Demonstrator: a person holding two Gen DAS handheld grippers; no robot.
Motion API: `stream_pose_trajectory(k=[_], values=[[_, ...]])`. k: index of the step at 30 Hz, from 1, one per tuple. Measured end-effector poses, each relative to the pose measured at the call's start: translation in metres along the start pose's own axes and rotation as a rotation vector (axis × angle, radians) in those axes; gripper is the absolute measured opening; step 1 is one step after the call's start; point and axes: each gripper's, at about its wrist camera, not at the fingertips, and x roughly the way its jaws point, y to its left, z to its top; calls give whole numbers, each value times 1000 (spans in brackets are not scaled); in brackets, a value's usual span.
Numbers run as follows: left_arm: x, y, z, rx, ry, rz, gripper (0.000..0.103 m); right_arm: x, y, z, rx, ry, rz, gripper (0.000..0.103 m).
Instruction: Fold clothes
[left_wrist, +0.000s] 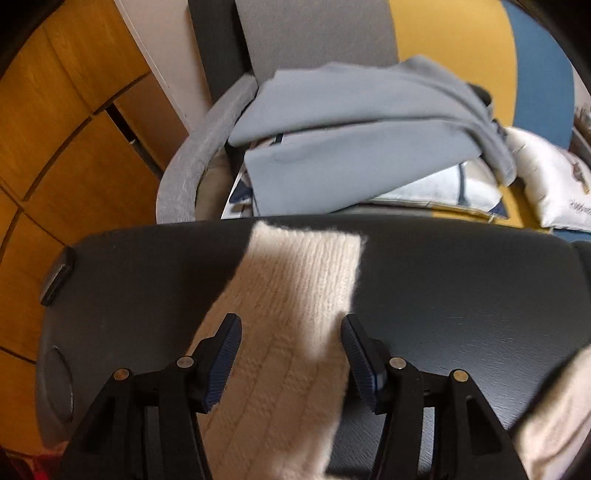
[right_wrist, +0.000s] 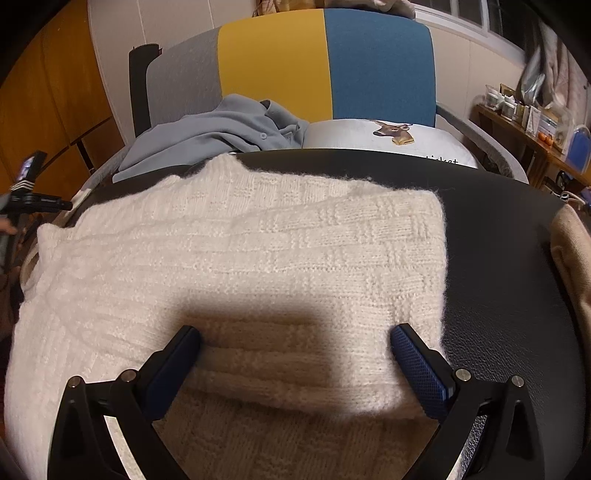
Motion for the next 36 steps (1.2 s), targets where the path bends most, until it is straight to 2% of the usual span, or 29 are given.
stream_pose_trajectory(k=[4,6,7,8,9,13,14,17,20,23,26,29,31,33,36], values=[[9,6,-4,-23,-24,-12,66,0,0,-1,5,-4,5,103],[12,23,-5,-121,13,-104,59,0,0,-1,5,-5,4,103],[12,30,-6,-158,22,-133,54,0,0,-1,4,-5,5,103],[11,37,-9,-190,21,-155,31,0,0,-1,3,-5,6,103],[9,44,-12,-222,19,-177,14,0,-1,-1,3,-5,6,103],[3,72,-24,-349,11,-266,12,-1,-2,-1,-1,-4,4,103],[-5,76,-26,-374,-14,-305,12,-1,-2,-1,-2,-4,4,103],[-29,84,-35,-445,-95,-425,12,-1,-3,-1,-4,-3,2,103],[-62,90,-39,-534,-200,-618,12,-1,-3,-1,-7,-1,-1,103],[-104,75,-52,-568,-282,-818,12,-2,-3,-2,-8,-2,-2,103],[-131,42,-59,-525,-316,-939,12,-2,-4,-2,-8,-1,-2,103],[-150,-12,-69,-449,-304,-1030,12,-3,-5,-2,-14,0,-6,103],[-162,-58,-77,-367,-293,-1030,12,-3,-5,-2,-16,1,-8,103],[-160,-98,-83,-318,-243,-1075,12,-3,-5,-2,-17,2,-8,103],[-159,-160,-99,-217,-185,-1042,12,-3,-6,-2,-18,3,-9,103]])
